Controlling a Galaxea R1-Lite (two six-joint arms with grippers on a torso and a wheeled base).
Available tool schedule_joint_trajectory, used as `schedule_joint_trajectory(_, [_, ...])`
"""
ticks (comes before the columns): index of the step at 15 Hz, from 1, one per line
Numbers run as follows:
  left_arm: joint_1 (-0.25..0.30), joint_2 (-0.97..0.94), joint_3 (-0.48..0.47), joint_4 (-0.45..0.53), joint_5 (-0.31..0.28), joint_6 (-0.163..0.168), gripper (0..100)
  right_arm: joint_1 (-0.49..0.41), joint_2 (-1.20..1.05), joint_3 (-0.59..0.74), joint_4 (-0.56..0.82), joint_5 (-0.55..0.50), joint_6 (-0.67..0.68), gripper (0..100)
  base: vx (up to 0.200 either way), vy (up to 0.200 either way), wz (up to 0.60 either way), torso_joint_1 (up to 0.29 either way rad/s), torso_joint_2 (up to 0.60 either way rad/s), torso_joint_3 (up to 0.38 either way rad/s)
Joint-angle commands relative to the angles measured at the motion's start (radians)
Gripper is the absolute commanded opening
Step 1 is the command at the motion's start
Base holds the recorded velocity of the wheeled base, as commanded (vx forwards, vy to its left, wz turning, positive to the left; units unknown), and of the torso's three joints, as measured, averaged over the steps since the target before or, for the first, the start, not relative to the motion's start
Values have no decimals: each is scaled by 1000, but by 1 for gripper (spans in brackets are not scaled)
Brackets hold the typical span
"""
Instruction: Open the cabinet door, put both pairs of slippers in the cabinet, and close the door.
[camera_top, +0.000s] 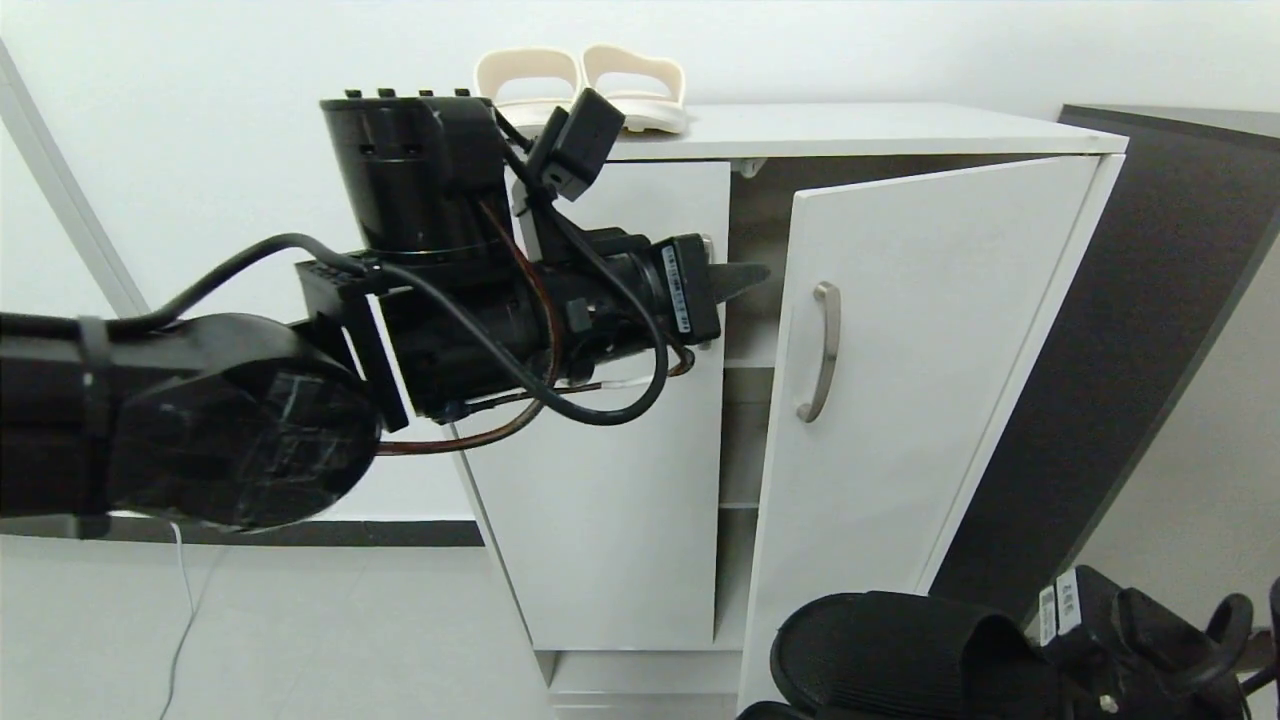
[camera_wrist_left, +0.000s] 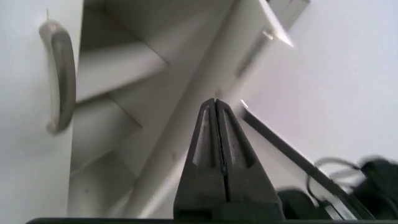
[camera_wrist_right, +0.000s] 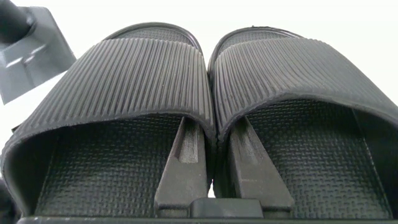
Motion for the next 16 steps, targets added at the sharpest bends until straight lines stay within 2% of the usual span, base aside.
schedule_joint_trajectory(1, [3,116,-74,-22,0,-8,0,14,-8,8,-1,2,0,0,0,0,0,0,0,0])
schedule_joint_trajectory(5, [0,181,-142,-24,2,-9,0,15,-1,11,-1,2,0,0,0,0,0,0,0,0])
schedule_joint_trajectory(9, [-8,192,-145,-25,8,-11,0,20,0,14,1,2,-2,0,-200,0,0,5,0,0])
schedule_joint_trajectory(12, [-75,181,-117,-34,9,0,0,34,2,20,1,2,-2,0,-200,0,0,4,2,2])
schedule_joint_trajectory(14, [-160,173,-77,-131,8,1,0,34,0,21,1,3,-2,0,-200,0,0,0,2,2])
schedule_joint_trajectory(16, [-178,181,-71,-183,6,0,0,37,-1,21,1,3,-2,0,0,0,0,0,0,0])
